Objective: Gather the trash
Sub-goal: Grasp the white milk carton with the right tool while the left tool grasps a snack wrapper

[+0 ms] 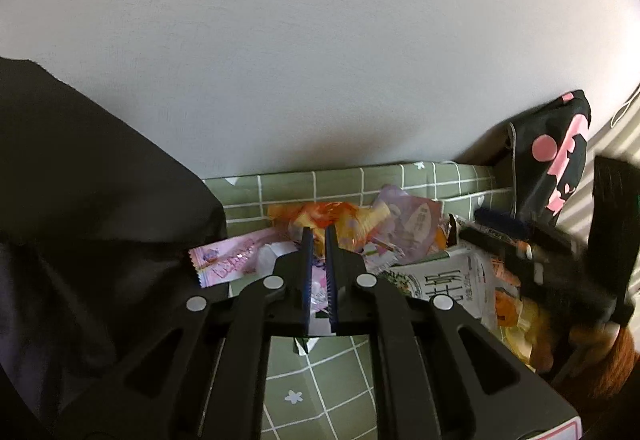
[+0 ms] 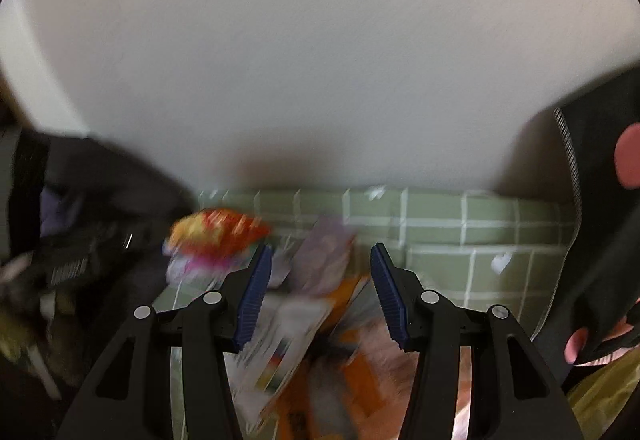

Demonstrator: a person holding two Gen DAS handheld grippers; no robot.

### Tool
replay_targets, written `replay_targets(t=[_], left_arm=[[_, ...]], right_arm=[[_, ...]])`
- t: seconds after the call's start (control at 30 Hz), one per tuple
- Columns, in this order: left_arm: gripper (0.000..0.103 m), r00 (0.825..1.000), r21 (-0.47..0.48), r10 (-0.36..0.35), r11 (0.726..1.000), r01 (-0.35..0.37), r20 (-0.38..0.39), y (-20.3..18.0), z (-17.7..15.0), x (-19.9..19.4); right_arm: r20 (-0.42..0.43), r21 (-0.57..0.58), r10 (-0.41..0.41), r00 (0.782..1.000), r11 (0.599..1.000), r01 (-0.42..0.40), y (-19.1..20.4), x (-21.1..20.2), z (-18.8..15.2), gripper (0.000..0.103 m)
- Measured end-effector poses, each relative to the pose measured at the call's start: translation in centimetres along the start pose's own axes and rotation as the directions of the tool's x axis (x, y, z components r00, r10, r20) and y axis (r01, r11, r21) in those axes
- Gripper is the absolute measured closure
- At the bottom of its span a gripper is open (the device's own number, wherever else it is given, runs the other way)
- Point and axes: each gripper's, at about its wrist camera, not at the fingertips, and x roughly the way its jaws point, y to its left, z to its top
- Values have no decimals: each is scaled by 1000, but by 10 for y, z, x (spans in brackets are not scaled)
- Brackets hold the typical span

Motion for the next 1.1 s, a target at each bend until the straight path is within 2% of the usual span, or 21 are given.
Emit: replay_targets(t=[0.1, 0.2, 0.27, 0.4, 0.53, 0.6, 0.73, 0.87, 1.0, 1.1], left_arm=[[90, 1000, -20, 1, 1000, -1, 26, 6, 4, -5], [87, 998, -50, -4, 999, 7, 63, 12, 9, -14], [86, 997, -67, -5, 998, 10, 78, 15, 12, -19], [83, 998, -90, -14, 996, 20, 67, 19, 13, -19], [70, 998, -94, -53, 994, 56, 38, 16, 13, -11], [67, 998, -101, -62, 993, 64, 20, 11, 16, -2], [62, 1000, -89, 13, 996, -13, 4, -2, 28, 18], [62, 996, -48, 95, 994, -94, 4, -9, 32, 28], [60, 995, -59, 92, 994, -94, -27, -7, 29, 42], [60, 994, -25, 103, 994, -104, -34, -16, 29, 48]], right_arm=[[-52, -46, 11, 999, 999, -14, 8, 4, -25, 54], [-50, -75, 32, 998, 997, -35, 11, -2, -45, 55], [-45, -91, 47, 998, 995, -51, 12, -7, -48, 66], [-3, -98, 54, 999, 994, -54, 9, -22, -42, 72], [45, -61, 38, 998, 997, -35, -10, -39, -30, 75], [53, -48, 35, 998, 998, -32, -21, -42, -25, 76], [42, -35, 6, 999, 999, -4, -33, -37, -20, 76], [76, 8, -38, 996, 999, 38, -48, -47, -13, 76], [106, 43, -94, 990, 995, 90, -64, -63, -6, 77], [118, 71, -125, 985, 991, 117, -73, -69, -2, 77]])
